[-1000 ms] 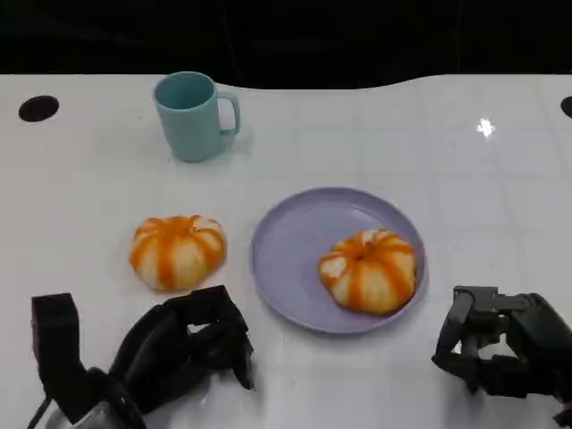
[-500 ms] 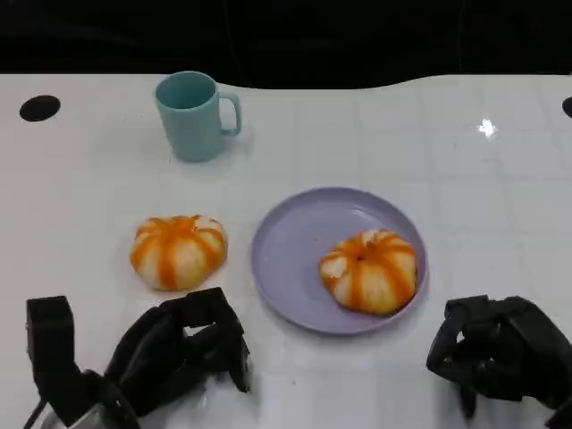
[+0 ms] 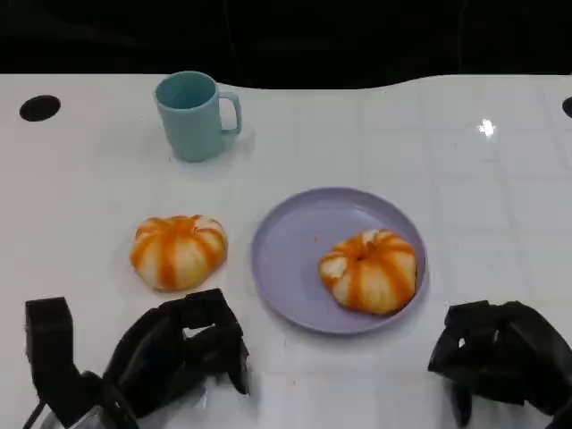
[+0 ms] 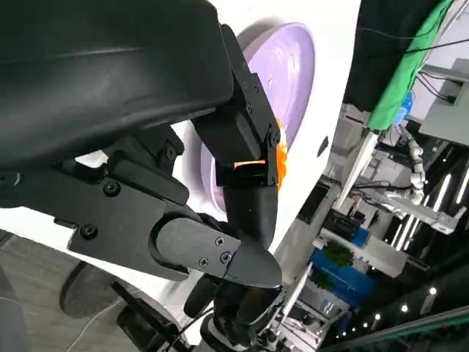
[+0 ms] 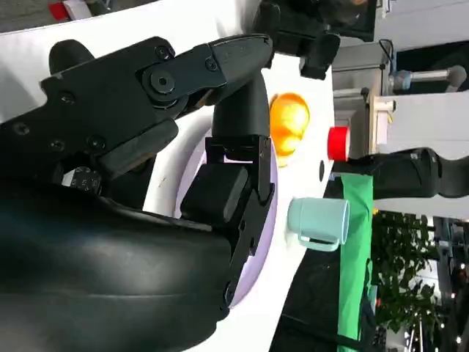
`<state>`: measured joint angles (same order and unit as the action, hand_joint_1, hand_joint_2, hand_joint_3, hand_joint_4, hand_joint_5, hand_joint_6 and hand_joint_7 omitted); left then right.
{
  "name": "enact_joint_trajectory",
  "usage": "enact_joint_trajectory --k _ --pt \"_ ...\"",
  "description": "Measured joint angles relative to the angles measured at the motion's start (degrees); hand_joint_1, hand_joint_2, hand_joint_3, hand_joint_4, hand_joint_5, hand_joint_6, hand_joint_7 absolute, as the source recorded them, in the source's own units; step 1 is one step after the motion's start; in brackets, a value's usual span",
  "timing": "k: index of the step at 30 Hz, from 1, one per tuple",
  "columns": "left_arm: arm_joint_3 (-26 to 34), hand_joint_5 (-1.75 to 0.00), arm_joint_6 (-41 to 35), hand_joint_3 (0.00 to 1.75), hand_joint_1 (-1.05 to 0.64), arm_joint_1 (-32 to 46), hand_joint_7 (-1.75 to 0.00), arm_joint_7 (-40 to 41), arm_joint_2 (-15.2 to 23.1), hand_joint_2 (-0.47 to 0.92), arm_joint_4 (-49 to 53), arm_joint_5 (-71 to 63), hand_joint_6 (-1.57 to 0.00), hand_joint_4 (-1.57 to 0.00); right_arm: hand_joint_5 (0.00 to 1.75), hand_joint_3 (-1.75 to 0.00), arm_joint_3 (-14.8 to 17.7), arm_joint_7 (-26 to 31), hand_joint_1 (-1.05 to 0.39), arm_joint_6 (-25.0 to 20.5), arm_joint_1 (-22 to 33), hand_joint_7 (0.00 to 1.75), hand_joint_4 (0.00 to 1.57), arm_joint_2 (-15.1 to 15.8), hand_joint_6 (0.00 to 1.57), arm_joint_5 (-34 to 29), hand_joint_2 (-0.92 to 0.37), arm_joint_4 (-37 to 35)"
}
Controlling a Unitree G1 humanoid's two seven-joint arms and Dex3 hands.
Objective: Grasp the bread from the table and place it into the plate.
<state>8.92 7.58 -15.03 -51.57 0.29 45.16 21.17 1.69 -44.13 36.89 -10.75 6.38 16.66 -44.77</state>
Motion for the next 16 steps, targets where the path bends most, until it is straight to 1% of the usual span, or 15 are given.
enact_joint_trajectory --k 5,6,8,12,15,16 --pt "0.01 -1.45 0.14 0.0 -0.7 0.07 -1.08 -0.14 0.05 0.88 0.0 0.0 -0.94 -0.96 0.84 -0.1 1.4 -1.61 -0.54 -2.41 0.0 0.48 1.57 -0.8 1.57 1.08 -0.92 -0.03" --pt "0.01 -1.45 0.15 0.0 -0.7 0.08 -1.09 -0.17 0.09 0.88 0.0 0.0 -0.94 -0.96 0.81 -0.09 1.77 -1.87 -0.52 -2.95 0.0 0.41 1.57 -0.9 1.57 1.29 -0.91 0.03" --pt "0.01 -1.45 0.15 0.0 -0.69 0.09 -1.08 -0.19 0.13 0.88 0.0 0.0 -0.93 -0.96 0.77 -0.08 2.17 -2.59 -0.48 -3.32 -0.01 0.34 1.57 -0.94 1.57 1.9 -0.9 0.04" --pt "0.07 -1.44 0.15 0.0 -0.7 0.12 -1.08 -0.36 0.14 0.88 0.01 0.01 -0.94 -0.96 0.72 -0.08 2.87 -3.38 -0.41 -3.67 -0.02 0.28 1.57 -1.28 1.57 2.13 -0.89 0.02" --pt "0.08 -1.45 0.15 0.0 -0.71 0.15 -1.08 -0.51 0.15 0.88 0.0 0.01 -0.94 -0.96 0.7 -0.11 3.91 -4.38 -0.38 -3.47 -0.23 0.32 1.57 -1.72 1.57 2.67 -0.88 -0.49" --pt "0.09 -1.45 0.15 0.0 -0.7 0.16 -1.08 -0.51 0.15 0.87 0.0 0.01 -0.94 -0.96 0.68 -0.38 4.19 -4.59 -0.37 -3.03 -0.37 0.35 1.57 -1.85 1.57 2.82 -0.74 -0.92"
